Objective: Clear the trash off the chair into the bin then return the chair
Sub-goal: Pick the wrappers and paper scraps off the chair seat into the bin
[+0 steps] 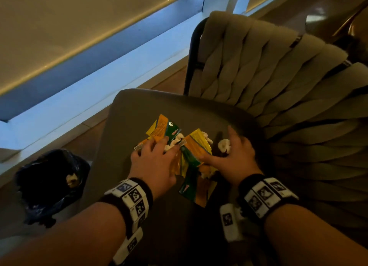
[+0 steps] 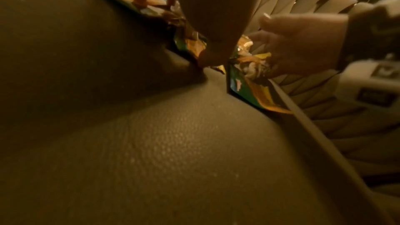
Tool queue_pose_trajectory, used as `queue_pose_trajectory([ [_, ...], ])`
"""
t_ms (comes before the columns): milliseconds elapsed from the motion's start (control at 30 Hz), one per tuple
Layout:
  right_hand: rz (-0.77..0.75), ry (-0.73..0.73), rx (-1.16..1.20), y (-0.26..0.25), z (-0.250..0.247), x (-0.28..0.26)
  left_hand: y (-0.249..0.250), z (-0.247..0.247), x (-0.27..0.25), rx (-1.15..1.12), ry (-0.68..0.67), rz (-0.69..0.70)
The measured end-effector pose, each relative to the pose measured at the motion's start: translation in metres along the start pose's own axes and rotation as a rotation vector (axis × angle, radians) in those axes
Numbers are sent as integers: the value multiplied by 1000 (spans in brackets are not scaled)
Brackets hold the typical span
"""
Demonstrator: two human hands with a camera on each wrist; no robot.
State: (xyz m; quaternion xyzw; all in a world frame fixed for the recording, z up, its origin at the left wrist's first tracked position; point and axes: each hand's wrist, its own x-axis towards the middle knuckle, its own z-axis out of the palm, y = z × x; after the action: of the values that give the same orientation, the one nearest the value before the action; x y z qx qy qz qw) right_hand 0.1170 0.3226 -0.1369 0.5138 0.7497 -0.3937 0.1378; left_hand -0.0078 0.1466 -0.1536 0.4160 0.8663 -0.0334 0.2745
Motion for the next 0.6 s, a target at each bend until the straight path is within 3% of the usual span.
queue_pose_trajectory([
  [267,-155,3,-77,-44,58,6,-4,-1,-2,-81,11,15],
  [367,-165,8,37,-40,52,8,-20,0,-3,-175,69,62],
  [467,-113,50,298,-38,36,6,-35,0,-5,-278,129,80],
  [600,-39,169,602,-40,19,0,-43,-7,-14,-414,330,69],
])
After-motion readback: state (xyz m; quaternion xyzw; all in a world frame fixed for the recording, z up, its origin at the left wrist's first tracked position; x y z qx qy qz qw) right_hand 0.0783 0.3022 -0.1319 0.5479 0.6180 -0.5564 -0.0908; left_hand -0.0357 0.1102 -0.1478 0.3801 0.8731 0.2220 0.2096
